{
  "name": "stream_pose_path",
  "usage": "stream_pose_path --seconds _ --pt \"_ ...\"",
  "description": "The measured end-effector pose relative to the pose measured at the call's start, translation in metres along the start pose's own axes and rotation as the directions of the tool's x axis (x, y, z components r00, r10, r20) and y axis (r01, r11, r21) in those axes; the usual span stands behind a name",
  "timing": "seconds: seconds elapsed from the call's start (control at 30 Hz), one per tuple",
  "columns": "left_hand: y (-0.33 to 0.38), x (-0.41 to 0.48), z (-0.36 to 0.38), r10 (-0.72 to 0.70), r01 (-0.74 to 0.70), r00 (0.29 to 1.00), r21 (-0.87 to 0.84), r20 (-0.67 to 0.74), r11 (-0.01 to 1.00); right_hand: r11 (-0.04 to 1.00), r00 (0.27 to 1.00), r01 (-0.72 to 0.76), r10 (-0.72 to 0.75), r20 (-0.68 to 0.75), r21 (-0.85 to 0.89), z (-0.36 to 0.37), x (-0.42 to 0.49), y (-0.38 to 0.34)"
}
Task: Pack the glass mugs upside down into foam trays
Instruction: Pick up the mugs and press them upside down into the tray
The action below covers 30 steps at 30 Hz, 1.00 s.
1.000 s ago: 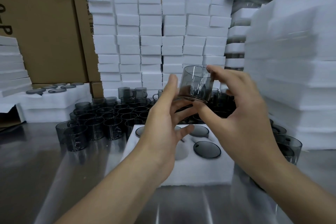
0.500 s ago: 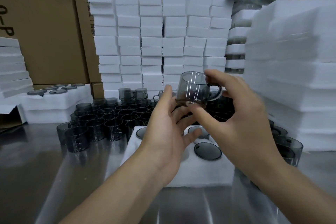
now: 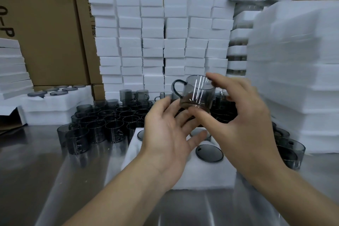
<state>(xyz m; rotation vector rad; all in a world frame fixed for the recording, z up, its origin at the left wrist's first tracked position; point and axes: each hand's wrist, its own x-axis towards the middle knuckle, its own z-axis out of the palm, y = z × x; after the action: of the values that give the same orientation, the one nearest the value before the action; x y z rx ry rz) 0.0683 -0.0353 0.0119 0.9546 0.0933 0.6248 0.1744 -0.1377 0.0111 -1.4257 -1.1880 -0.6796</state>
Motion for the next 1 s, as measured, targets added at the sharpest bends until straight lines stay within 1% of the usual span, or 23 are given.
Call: stream_pose_path --seconds 0.07,0.1,0.17,0.23,0.33,0.43,0.53,0.6,0.67,0.73,0.77,0.83,0.9,1.0 --pt "0.000 -0.001 -0.001 0.025 -0.023 0.999 -0.033 0.036 0.999 0.999 1.000 0.012 -0.013 -0.024 -0.040 0.000 0.000 0.002" --pt "0.000 -0.001 -0.001 0.034 -0.033 0.998 -0.017 0.050 0.999 0.999 0.999 0.021 -0.022 -0.024 -0.048 0.001 0.001 0.003" --pt "-0.002 -0.001 0.001 0.052 -0.054 0.996 0.034 0.075 0.998 0.999 0.999 0.034 -0.035 -0.012 -0.041 0.002 0.001 0.003" --pt "-0.004 -0.001 0.003 0.060 -0.062 0.995 0.031 0.075 0.998 1.000 1.000 0.001 -0.001 0.009 -0.002 0.002 0.001 0.002" --pt "-0.005 -0.001 0.004 0.037 -0.036 0.997 -0.016 0.064 0.999 0.993 0.995 -0.096 0.095 0.025 0.069 0.001 0.002 -0.002" --pt "-0.004 -0.004 0.005 0.002 0.002 0.997 -0.049 0.081 0.999 0.983 0.991 -0.132 0.128 0.038 0.130 0.001 0.003 -0.004" --pt "-0.003 -0.006 0.007 -0.039 0.044 0.994 -0.055 0.098 0.997 0.976 0.990 -0.140 0.134 0.048 0.169 0.000 0.003 -0.004" --pt "-0.004 -0.005 0.008 -0.052 0.054 0.997 -0.023 0.059 0.998 0.985 0.994 -0.106 0.106 0.011 0.137 0.000 0.002 -0.002" --pt "-0.007 -0.003 0.008 -0.030 0.031 0.999 0.049 -0.022 0.998 0.997 0.999 -0.046 0.047 -0.008 0.066 -0.002 0.003 0.000" --pt "-0.008 -0.002 0.006 0.051 -0.040 0.996 0.148 -0.069 0.988 1.000 1.000 0.000 0.000 0.003 0.001 -0.002 0.004 0.002" --pt "-0.007 -0.001 0.006 0.098 -0.083 0.993 0.198 -0.068 0.977 1.000 1.000 0.015 -0.015 0.010 -0.020 -0.002 0.004 0.004" --pt "0.000 -0.002 0.004 0.172 -0.150 0.984 0.330 -0.037 0.932 0.998 0.999 0.037 -0.035 0.025 -0.052 -0.001 0.004 0.006" --pt "0.009 -0.001 0.002 0.219 -0.194 0.976 0.493 0.009 0.848 0.996 0.997 0.059 -0.056 0.050 -0.063 0.001 0.002 0.009" --pt "0.024 0.001 -0.004 0.236 -0.241 0.967 0.641 0.095 0.729 0.998 0.989 0.061 -0.058 0.133 -0.021 0.003 0.000 0.011"
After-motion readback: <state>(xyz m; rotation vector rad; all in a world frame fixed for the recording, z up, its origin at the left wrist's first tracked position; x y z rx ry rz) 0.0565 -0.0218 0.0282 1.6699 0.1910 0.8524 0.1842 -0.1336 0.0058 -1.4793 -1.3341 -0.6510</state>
